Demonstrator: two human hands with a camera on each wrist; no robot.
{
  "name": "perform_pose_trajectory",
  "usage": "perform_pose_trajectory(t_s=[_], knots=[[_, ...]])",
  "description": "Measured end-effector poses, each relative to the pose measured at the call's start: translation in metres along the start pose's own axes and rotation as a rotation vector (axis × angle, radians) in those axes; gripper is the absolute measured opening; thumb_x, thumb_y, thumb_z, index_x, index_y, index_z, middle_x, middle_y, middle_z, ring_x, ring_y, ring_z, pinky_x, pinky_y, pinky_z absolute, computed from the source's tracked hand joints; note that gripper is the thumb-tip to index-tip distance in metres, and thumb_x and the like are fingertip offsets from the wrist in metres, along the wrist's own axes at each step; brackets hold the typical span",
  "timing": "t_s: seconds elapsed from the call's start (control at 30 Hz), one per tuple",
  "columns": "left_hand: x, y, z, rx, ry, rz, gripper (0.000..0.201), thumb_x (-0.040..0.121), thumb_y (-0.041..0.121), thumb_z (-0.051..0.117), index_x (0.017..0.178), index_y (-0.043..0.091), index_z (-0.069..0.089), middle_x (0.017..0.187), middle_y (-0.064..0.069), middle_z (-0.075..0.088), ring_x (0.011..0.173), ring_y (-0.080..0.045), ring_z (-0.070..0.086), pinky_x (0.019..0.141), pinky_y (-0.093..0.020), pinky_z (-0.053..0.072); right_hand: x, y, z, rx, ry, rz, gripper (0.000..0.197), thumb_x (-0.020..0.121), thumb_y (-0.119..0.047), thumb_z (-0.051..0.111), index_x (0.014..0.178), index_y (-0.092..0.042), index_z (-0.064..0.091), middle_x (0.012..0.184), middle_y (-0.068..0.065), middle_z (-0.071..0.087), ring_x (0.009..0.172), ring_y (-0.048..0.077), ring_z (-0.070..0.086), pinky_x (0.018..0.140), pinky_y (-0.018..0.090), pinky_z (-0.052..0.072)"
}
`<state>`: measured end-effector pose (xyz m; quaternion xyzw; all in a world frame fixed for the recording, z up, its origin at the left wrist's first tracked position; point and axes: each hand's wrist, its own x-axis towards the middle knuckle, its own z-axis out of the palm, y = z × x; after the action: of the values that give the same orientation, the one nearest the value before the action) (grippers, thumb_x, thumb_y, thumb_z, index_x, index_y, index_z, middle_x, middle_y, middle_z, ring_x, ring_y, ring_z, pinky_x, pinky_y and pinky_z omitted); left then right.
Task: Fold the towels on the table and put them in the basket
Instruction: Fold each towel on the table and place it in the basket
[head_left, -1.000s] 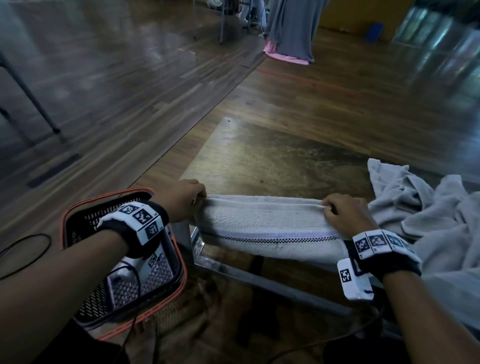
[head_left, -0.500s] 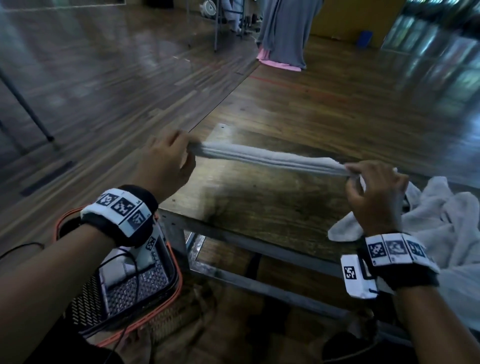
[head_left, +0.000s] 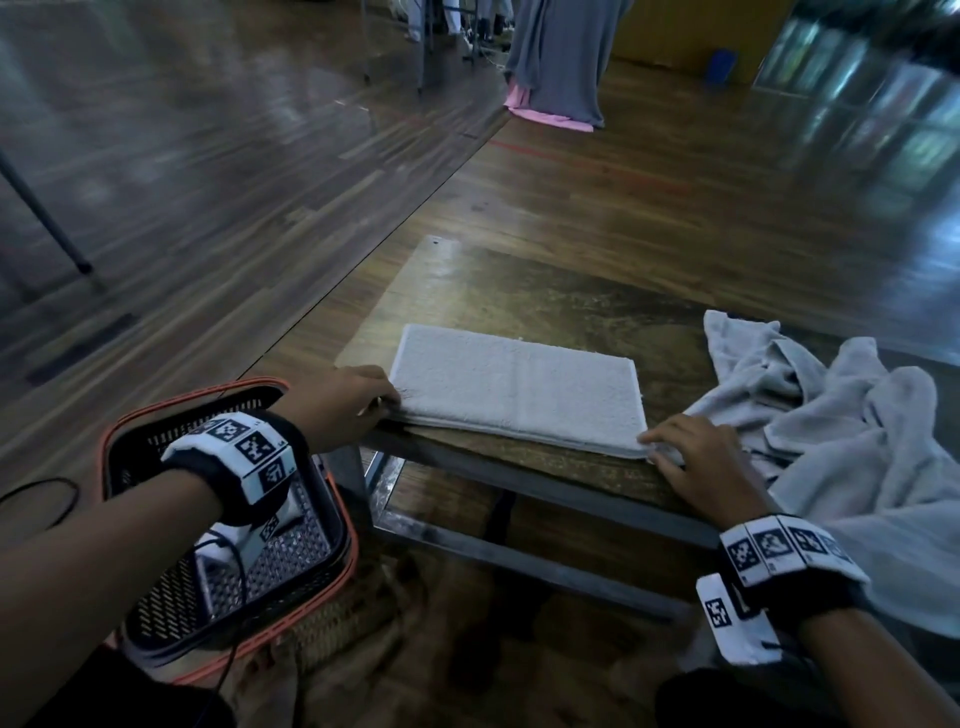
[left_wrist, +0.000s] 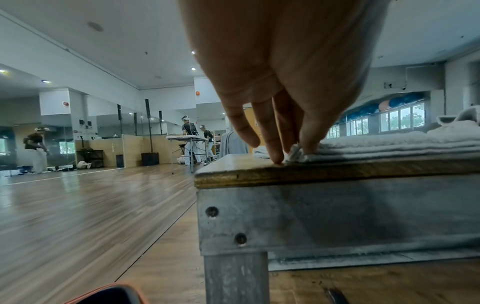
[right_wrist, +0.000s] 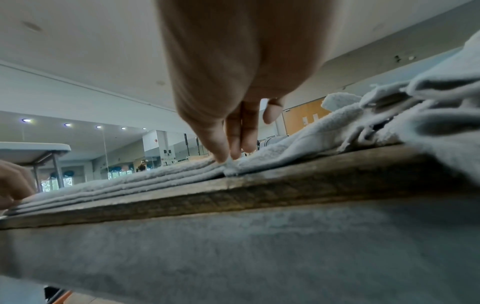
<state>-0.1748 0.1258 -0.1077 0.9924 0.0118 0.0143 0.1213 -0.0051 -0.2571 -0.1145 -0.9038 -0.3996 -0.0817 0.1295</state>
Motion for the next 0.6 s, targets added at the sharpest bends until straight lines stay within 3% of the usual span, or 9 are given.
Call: perform_pose_trajectory(t_s=[0.13, 0.43, 0.6], knots=[[0.0053, -0.0002, -0.0028, -0.087, -0.005, -0.036, 0.016, 0.087, 0.021, 0.061, 0.101, 0.018, 0.069, 0.1, 0.003, 0.064, 0.089, -0.013, 0.059, 0.082, -0.038, 0.051, 0.0057, 0.0028, 0.0015, 0.02, 0.021, 0.028, 0.014, 0.073, -0.002, 0.075, 0.083, -0.011, 0.074, 0.085, 0.007, 0.07, 0.085, 0.032, 0.064, 0.073, 0.042, 0.041], [0.0066, 0.0014, -0.0044, -0.153, 0.026, -0.053, 0.011, 0.085, 0.02, 0.066, 0.092, 0.016, 0.073, 0.091, 0.0, 0.067, 0.08, -0.011, 0.059, 0.079, -0.032, 0.051, 0.0053, 0.0028, 0.0021, 0.052, 0.015, 0.051, 0.013, 0.074, -0.003, 0.074, 0.085, -0.01, 0.074, 0.086, 0.007, 0.07, 0.085, 0.029, 0.064, 0.074, 0.045, 0.045], [0.0048, -0.0024, -0.0101, -0.061, 0.147, 0.024, 0.01, 0.086, 0.025, 0.063, 0.091, 0.02, 0.071, 0.091, 0.006, 0.067, 0.081, -0.013, 0.061, 0.077, -0.034, 0.051, 0.0076, 0.0023, -0.0055, 0.068, 0.082, 0.089, 0.012, 0.075, -0.003, 0.073, 0.084, -0.011, 0.073, 0.086, 0.007, 0.07, 0.082, 0.028, 0.064, 0.074, 0.049, 0.047]])
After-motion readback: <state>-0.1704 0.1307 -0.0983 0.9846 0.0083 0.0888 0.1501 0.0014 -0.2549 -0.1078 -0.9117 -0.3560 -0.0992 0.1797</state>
